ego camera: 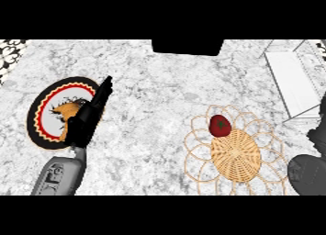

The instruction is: Pick the lemon from the placemat and place it in the tiered shelf

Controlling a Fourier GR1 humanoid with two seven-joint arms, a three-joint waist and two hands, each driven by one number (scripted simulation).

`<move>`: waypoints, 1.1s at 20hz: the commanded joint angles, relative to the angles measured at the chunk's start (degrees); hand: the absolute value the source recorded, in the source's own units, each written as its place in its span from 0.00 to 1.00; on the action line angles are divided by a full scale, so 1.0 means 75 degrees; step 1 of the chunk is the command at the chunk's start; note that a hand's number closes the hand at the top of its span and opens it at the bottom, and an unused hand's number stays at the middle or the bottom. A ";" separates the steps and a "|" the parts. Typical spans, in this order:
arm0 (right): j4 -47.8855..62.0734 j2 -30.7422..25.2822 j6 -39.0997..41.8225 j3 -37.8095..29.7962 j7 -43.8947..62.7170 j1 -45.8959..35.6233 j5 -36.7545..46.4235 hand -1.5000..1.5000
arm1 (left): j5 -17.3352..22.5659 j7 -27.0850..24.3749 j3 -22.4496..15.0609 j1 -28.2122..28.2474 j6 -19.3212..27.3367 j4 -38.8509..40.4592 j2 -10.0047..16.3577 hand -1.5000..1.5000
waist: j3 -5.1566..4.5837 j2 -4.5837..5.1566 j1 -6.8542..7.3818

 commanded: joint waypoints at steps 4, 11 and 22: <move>-0.1004 0.0088 -0.0769 0.0869 0.1876 -0.0668 0.0862 0.00 | -0.0081 0.0028 -0.0084 0.0117 0.0060 -0.0055 -0.0058 0.50 | -0.0019 -0.0048 0.0021; -0.2965 0.1109 0.0428 0.1015 0.1964 -0.1121 0.1542 0.00 | -0.0066 -0.0022 -0.0027 -0.0074 0.0018 0.0210 -0.0052 0.50 | -0.0031 -0.0080 0.0010; -0.4275 0.1133 0.2591 0.2058 0.1646 -0.0728 0.1457 0.00 | -0.0165 0.0114 -0.0283 -0.0262 -0.0133 0.0321 -0.0139 0.50 | -0.0049 -0.0156 0.0432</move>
